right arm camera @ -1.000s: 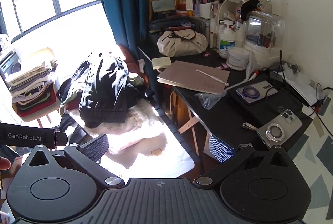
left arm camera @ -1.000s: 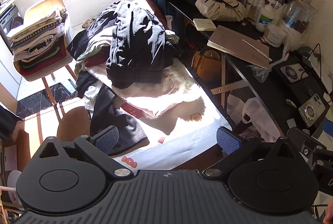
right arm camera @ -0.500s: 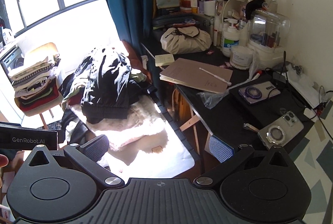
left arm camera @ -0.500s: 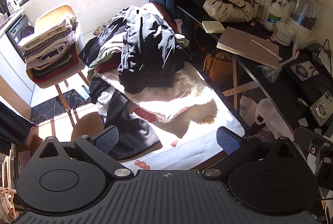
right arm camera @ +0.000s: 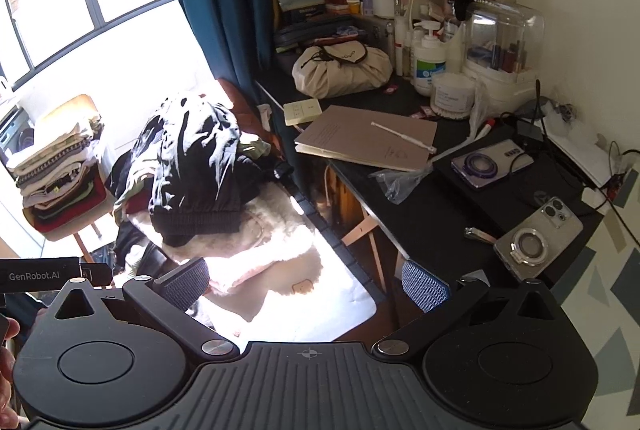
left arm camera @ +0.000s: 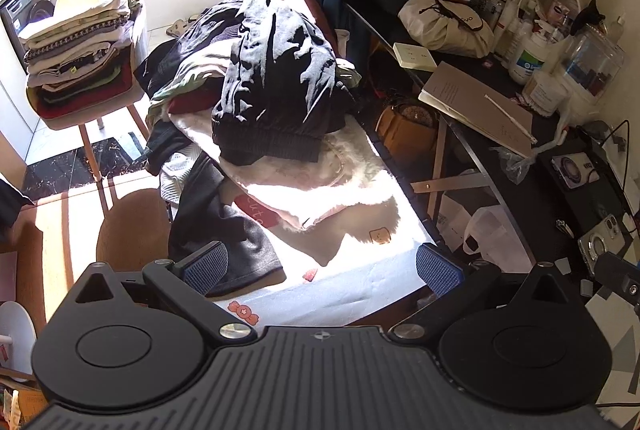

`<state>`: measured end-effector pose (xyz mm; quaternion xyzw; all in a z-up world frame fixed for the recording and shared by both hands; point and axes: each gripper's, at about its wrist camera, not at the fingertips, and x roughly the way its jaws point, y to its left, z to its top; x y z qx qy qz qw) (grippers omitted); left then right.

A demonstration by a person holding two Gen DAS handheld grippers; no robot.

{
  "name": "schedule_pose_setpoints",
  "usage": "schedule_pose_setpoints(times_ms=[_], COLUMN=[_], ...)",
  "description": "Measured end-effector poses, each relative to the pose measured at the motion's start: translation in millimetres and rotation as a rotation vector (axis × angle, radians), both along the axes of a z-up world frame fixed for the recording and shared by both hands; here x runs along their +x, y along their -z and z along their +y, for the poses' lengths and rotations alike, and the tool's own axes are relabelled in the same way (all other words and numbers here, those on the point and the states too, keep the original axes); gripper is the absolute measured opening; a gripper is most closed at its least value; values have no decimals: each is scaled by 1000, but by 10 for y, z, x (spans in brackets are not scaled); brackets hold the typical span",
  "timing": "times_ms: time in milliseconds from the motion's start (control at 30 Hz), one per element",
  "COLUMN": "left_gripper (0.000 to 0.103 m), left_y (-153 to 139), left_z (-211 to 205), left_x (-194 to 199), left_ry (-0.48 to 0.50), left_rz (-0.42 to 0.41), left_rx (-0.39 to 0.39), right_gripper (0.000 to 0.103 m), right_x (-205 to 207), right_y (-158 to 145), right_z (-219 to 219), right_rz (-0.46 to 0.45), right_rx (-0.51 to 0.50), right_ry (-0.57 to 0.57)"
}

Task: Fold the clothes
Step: 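Move both grippers toward the pile of clothes on the chair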

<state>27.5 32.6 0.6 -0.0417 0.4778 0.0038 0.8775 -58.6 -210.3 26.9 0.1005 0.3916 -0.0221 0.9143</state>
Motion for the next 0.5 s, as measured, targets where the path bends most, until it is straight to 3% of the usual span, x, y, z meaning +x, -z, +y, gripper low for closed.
schedule_pose_setpoints(times_ms=[300,500], left_gripper=[103,103], left_y=[33,111], left_z=[99,185], left_x=[127,178], left_ry=[-44,-71], left_rz=[-14,13], left_rx=[10,-68], right_gripper=[102,102], right_x=[122,176], right_y=[33,46], right_z=[0,2], right_rz=[51,53], right_rx=[-65,-87], right_ry=[3,-59])
